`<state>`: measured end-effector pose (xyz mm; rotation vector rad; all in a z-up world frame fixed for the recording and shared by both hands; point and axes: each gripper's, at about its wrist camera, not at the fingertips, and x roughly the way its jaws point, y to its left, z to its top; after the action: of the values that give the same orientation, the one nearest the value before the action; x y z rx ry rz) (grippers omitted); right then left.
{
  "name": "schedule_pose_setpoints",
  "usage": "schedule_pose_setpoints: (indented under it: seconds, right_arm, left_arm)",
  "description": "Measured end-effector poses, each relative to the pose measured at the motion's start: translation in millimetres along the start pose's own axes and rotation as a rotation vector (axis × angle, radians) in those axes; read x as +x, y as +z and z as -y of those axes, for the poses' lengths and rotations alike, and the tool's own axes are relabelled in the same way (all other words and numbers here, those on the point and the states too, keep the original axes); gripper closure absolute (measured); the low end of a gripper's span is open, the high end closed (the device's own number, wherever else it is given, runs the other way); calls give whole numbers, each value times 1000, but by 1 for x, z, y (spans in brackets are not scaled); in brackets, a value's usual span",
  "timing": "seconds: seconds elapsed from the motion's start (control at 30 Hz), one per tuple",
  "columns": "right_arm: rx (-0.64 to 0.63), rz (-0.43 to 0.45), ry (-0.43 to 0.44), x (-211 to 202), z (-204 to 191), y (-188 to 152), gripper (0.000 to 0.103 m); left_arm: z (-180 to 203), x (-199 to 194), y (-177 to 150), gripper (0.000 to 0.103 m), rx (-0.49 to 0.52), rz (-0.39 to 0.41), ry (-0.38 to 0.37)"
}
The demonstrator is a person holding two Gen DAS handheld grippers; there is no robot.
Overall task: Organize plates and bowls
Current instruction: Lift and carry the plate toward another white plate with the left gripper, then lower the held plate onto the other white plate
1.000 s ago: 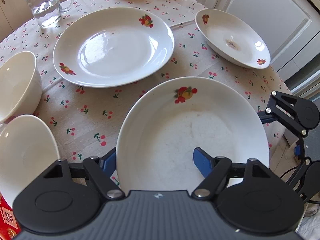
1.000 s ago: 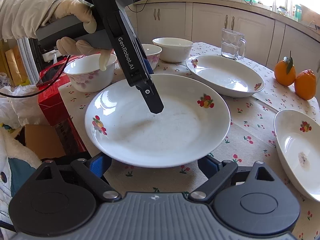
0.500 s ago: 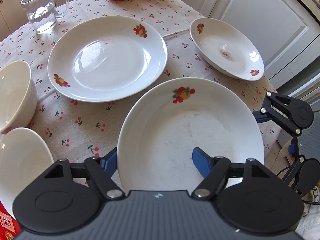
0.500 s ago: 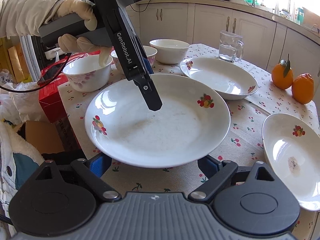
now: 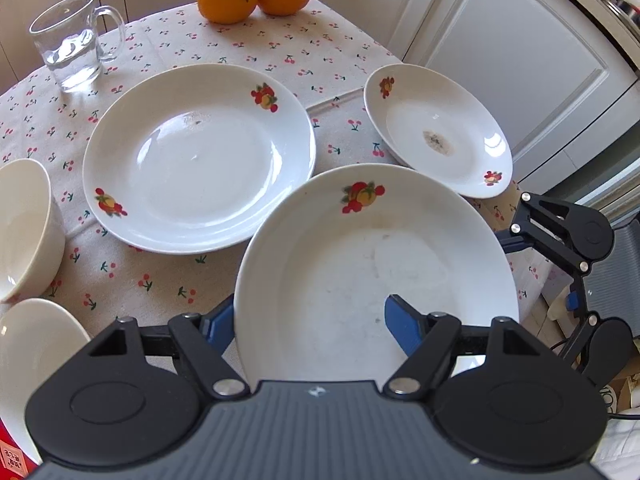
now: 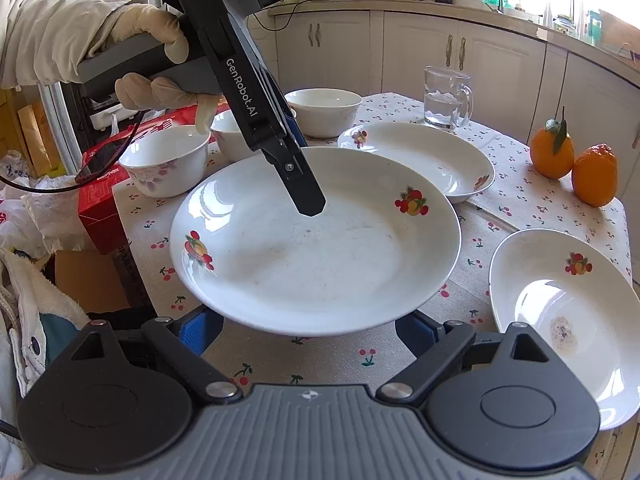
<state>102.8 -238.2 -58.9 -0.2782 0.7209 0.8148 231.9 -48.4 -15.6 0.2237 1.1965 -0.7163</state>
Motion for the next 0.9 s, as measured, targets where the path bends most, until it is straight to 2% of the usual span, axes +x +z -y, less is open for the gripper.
schedule_pose_setpoints:
  seconds: [0.43, 0.9]
  right_arm:
    - [28, 16, -32, -17, 28, -2, 8]
    - [105, 33, -104, -40, 66, -19, 8]
  left_arm:
    - [16, 10, 40, 27, 42, 7, -12]
    - [47, 38, 93, 27, 121, 0, -51]
